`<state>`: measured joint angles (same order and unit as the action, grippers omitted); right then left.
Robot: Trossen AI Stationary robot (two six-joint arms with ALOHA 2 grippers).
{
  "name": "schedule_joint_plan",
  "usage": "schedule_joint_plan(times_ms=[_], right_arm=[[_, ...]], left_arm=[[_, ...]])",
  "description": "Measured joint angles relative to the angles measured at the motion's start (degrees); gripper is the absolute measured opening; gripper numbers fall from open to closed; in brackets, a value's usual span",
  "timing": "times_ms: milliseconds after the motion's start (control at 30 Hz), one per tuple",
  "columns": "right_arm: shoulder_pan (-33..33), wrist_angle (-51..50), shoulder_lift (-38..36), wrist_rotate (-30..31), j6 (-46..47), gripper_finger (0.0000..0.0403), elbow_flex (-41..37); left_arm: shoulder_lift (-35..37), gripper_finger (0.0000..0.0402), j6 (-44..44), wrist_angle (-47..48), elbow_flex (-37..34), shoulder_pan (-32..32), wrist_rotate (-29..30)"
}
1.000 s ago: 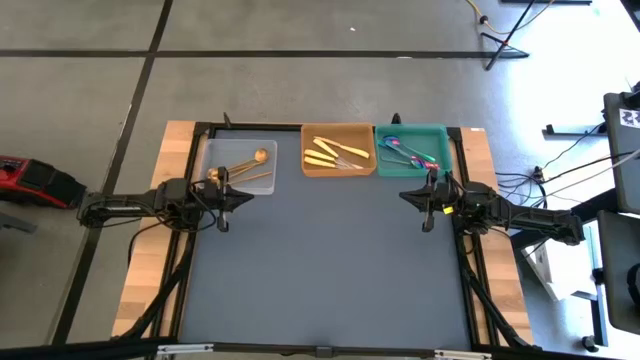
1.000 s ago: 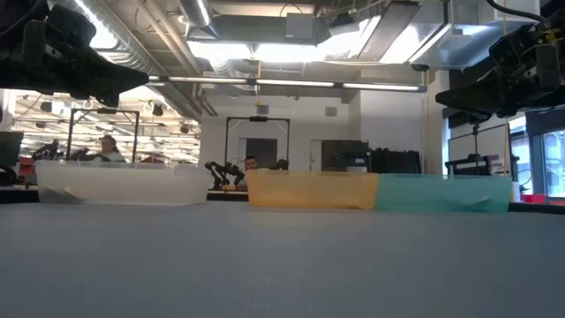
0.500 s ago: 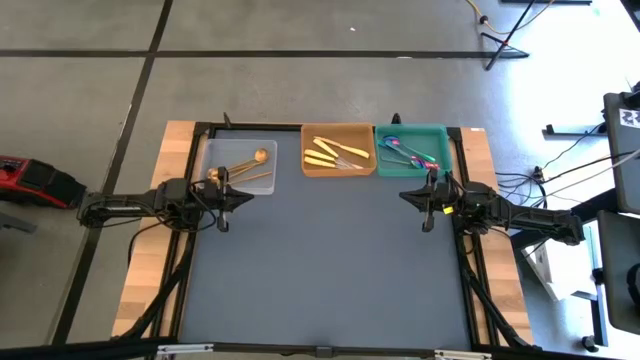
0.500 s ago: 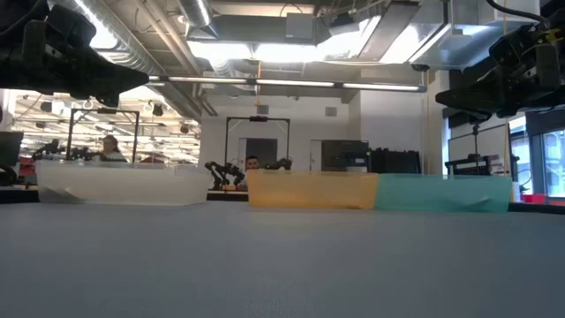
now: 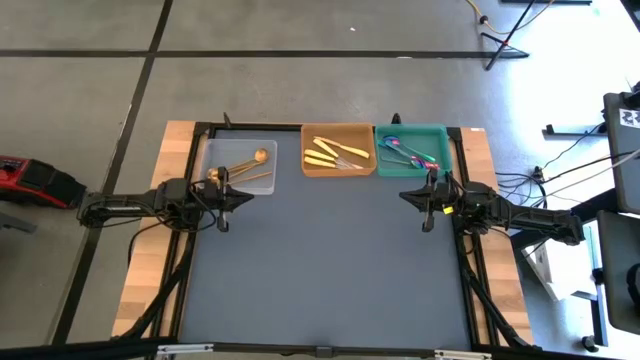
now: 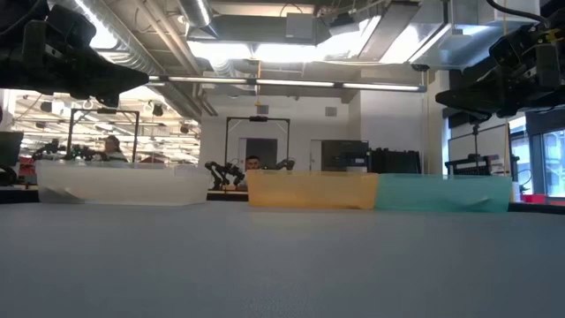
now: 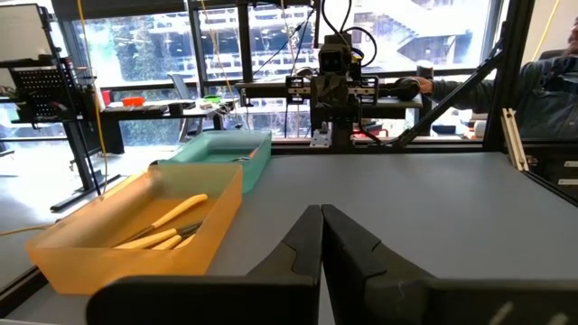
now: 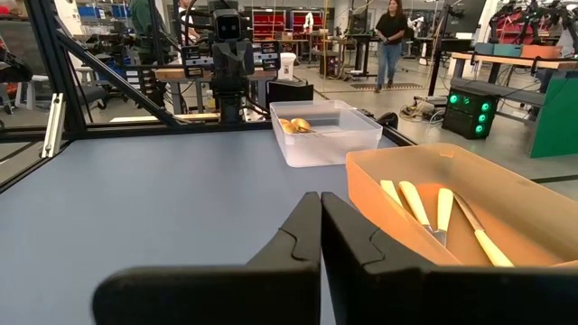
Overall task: Sort silverware by color (type)
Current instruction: Return to Home Position
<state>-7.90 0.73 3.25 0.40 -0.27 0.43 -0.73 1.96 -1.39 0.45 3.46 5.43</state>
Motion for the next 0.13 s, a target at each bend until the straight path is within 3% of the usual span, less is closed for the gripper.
schedule_joint_plan(times_ms=[133], right_arm=[[0.0,0.0,0.0,0.0,0.0,0.0001,0.0]], left_arm=[[0.0,0.0000,0.0,0.0,0.0,0.0,0.0]])
